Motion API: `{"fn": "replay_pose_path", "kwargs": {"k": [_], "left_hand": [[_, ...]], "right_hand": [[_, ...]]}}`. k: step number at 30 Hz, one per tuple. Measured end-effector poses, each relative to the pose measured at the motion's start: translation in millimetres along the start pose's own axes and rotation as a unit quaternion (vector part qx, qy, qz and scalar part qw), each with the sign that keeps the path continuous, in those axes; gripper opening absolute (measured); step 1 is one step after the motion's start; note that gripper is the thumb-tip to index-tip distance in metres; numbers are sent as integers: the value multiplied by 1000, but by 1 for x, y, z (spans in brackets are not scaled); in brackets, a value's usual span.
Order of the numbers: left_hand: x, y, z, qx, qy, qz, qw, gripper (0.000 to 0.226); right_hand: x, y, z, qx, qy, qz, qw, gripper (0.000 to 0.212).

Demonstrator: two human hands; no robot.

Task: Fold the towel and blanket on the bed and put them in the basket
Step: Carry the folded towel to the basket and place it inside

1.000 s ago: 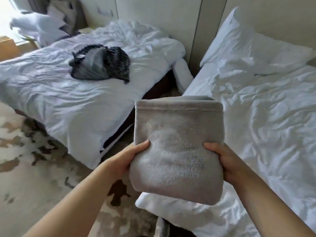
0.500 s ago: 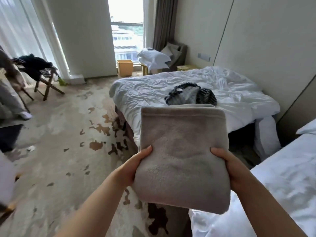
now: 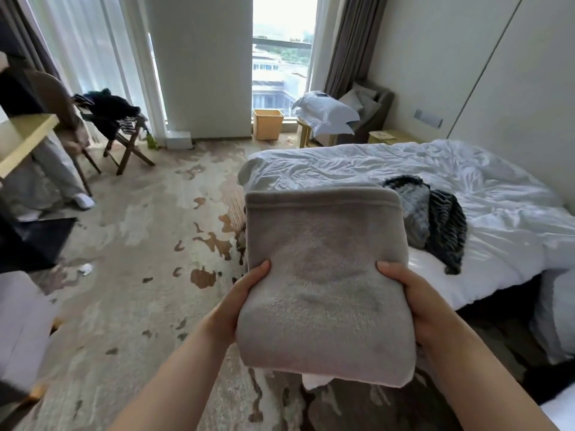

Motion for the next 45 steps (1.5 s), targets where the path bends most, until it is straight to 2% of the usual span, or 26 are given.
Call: {"fn": "replay_pose_path", "kwargs": {"k": [3, 7, 11, 14, 15, 18, 20, 26, 30, 34, 37, 40, 45], "left_hand": [[-16, -32, 32, 23, -13, -1, 1000, 37], [-34, -83, 91, 24, -29, 5, 999, 43], [-59, -143, 155, 36, -76, -5, 996, 41], [-76, -191, 189, 52, -114, -25, 992, 36], [-83, -207, 198, 54, -129, -30, 990, 35], [-109, -253, 224, 63, -181, -50, 980, 31], [-127, -279, 242, 63, -202, -70, 975, 31], [-204, -358, 314, 78, -229, -115, 964, 31], [-268, -430, 376, 79, -232, -119, 962, 30], [-326, -513, 442, 17, -210, -118, 970, 35], [-361, -575, 495, 12, -188, -102, 977, 35], [-385, -628, 549, 5, -169, -101, 980, 32], [-432, -718, 656, -36, -181, -85, 979, 34]], "right_hand": [[2, 9, 54, -4, -1, 20, 1000, 53], [-4, 23, 148, 2, 17, 44, 999, 43], [-2, 39, 262, 20, 33, 40, 998, 55], [14, 55, 343, 55, 76, 38, 995, 44], [21, 59, 368, 72, 90, 34, 993, 46], [45, 76, 440, 106, 122, 12, 987, 68], [61, 84, 486, 114, 139, 0, 984, 74], [111, 86, 630, 142, 164, -10, 976, 72], [151, 94, 730, 142, 147, -9, 979, 74], [187, 114, 820, 149, 119, 11, 982, 60], [210, 135, 886, 135, 99, 28, 985, 52], [222, 155, 949, 126, 71, 45, 989, 42], [229, 182, 1082, 112, 40, 52, 992, 42]]}}
Point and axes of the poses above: each hand's wrist, its own z-axis towards the middle knuckle, its own x-axis out of the palm, y = z × x, the point moved 1 cm from there along z, towards the middle knuckle, and after that the axes turned 6 degrees about -x, right-handed, at the moved point
